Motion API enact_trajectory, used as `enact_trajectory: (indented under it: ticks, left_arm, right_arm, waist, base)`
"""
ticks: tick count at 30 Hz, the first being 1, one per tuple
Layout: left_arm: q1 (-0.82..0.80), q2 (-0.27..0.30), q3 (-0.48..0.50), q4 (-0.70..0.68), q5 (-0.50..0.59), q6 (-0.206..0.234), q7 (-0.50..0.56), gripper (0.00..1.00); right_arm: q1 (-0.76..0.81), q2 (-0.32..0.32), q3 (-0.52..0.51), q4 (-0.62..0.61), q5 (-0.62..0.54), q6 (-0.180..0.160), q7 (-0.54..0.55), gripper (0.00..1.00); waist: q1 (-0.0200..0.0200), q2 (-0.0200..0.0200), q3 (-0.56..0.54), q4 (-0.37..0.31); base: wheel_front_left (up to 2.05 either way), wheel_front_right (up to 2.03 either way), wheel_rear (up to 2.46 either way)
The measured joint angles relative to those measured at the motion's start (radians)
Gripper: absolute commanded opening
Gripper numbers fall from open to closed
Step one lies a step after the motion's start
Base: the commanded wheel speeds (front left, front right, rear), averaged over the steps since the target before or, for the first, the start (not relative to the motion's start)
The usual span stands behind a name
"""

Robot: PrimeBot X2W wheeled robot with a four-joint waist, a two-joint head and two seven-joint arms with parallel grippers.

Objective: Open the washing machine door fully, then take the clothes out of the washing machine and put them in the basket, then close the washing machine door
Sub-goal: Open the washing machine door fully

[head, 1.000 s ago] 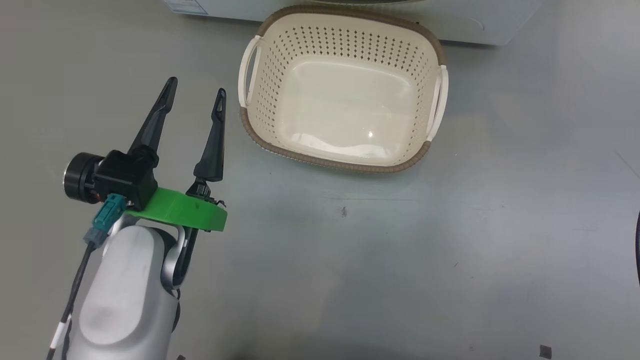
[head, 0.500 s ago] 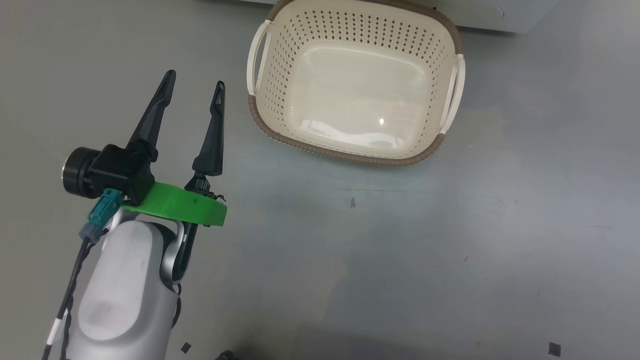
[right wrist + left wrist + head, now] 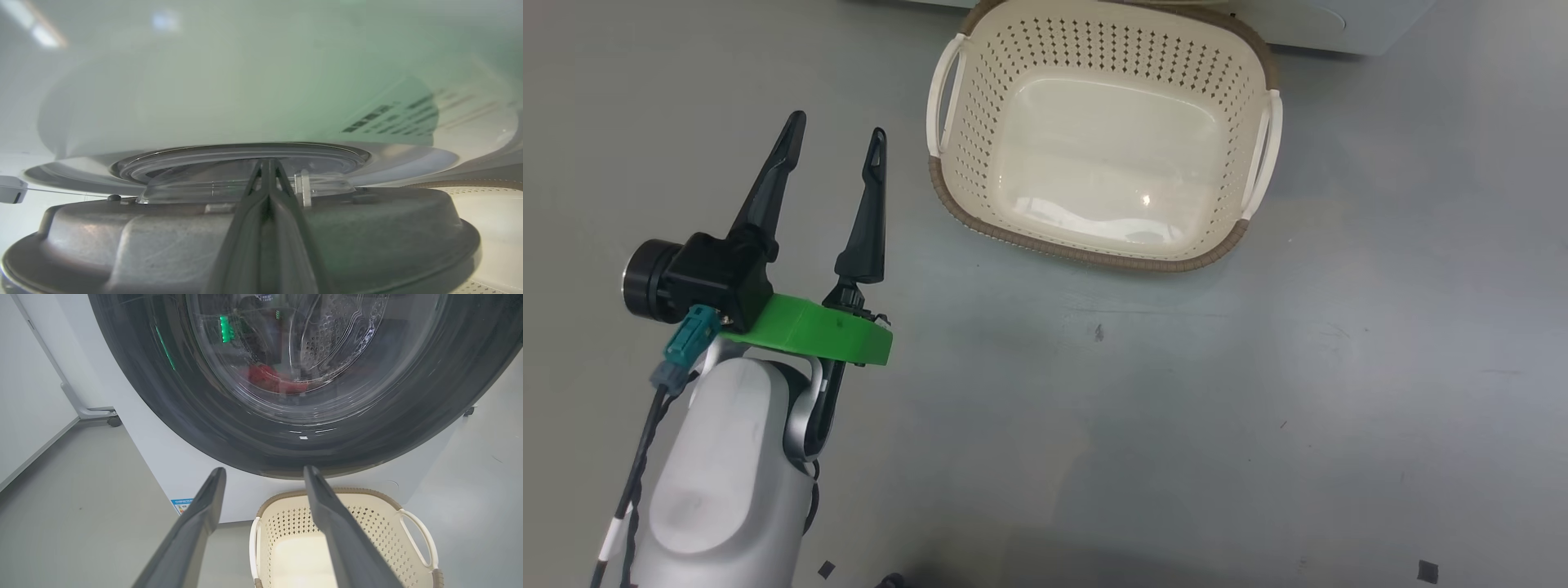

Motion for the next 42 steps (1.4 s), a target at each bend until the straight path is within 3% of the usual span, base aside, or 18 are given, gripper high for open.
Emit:
enact_trajectory:
  ticks: [22,34,42]
  left_arm:
    - [0.007,0.0,-0.004,0.032,-0.003,0.01,0.0,1.0]
    - [0.065,0.0,-0.022,0.07,-0.006,0.01,0.0,1.0]
    - [0.107,0.0,-0.037,0.087,-0.011,0.01,0.0,1.0]
  right_arm:
    - [0.142,0.036,0.053,0.026,0.046,0.104,0.14,0.0]
    - [0.28,0.066,0.065,0.029,0.077,0.136,0.184,0.0]
    - [0.358,0.098,0.085,0.028,0.091,0.138,0.213,0.0]
  waist:
    - [0.0,0.0,-0.088,-0.022]
    - [-0.0001,0.0,-0.18,-0.019]
    - [-0.0001,0.0,-0.254,-0.008]
  base:
    - [0.0,0.0,0.0]
    - [0.0,0.0,0.0]
    - [0.0,0.0,0.0]
